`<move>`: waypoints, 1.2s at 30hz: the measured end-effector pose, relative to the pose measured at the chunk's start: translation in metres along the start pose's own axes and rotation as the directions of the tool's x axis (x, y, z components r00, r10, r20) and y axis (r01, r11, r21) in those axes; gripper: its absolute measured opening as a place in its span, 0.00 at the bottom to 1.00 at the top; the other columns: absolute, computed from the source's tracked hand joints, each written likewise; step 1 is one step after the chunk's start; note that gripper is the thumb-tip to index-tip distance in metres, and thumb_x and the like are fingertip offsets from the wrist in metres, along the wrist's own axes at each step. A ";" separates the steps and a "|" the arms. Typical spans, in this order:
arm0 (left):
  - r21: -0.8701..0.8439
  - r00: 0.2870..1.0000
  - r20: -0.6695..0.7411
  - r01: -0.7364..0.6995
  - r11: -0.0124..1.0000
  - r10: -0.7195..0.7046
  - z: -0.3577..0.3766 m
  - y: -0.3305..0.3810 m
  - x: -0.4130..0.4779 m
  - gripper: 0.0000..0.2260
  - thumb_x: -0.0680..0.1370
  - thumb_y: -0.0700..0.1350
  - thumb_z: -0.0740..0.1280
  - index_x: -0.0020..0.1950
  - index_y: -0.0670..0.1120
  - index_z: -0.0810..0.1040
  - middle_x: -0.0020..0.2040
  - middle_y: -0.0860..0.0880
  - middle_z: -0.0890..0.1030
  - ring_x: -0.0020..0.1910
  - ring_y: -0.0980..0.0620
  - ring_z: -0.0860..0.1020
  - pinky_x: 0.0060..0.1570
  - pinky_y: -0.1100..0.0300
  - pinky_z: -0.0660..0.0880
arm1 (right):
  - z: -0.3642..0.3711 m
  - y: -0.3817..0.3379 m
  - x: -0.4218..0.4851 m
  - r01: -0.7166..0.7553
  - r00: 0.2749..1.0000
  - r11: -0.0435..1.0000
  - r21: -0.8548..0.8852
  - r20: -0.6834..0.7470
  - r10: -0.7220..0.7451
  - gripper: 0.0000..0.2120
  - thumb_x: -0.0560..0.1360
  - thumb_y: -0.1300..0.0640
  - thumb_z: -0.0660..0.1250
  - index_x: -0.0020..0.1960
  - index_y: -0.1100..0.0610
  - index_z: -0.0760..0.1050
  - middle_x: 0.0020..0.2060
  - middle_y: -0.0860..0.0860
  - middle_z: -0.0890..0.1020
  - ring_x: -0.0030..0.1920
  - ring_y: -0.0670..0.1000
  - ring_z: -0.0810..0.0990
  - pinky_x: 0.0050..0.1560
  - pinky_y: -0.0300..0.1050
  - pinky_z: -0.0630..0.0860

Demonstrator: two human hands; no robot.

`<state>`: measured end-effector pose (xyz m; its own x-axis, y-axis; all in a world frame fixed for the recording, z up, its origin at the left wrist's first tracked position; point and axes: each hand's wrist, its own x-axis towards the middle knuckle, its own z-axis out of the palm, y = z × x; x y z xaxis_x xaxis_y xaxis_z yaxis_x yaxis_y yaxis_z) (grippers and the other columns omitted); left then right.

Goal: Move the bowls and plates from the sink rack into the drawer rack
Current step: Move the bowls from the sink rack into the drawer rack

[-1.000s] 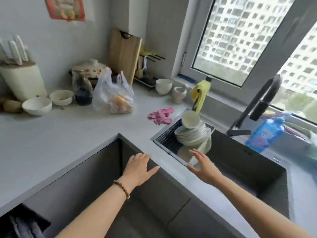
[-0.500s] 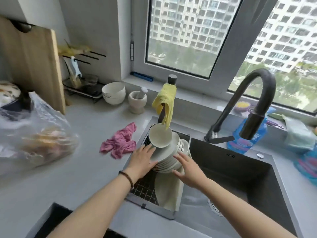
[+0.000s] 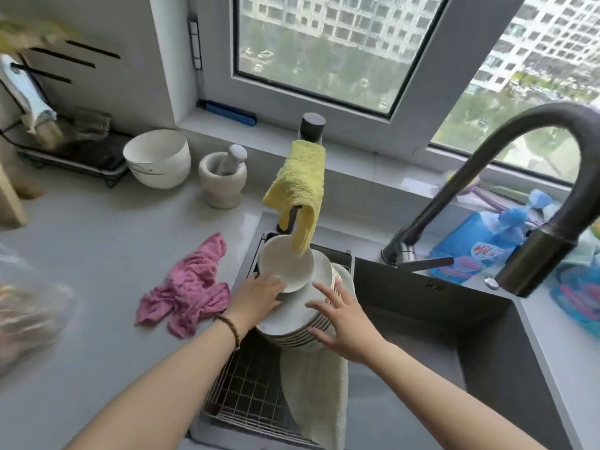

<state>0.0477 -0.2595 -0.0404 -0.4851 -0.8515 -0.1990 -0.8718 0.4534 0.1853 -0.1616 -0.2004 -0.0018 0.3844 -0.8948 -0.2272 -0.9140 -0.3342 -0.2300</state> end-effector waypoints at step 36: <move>-0.767 0.897 -0.322 -0.060 0.639 -0.302 -0.034 0.025 -0.087 0.08 0.77 0.46 0.66 0.50 0.44 0.83 0.42 0.53 0.83 0.41 0.66 0.78 0.42 0.70 0.73 | -0.004 -0.012 -0.003 -0.069 0.998 0.996 0.061 0.008 0.069 0.23 0.76 0.39 0.63 0.67 0.46 0.69 0.77 0.46 0.56 0.78 0.56 0.44 0.76 0.56 0.47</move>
<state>0.0702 -0.1829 0.0145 -0.1502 -0.9858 0.0756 -0.4760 0.1391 0.8684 -0.1525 -0.1951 0.0049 0.3216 -0.9134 -0.2497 -0.9287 -0.2529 -0.2713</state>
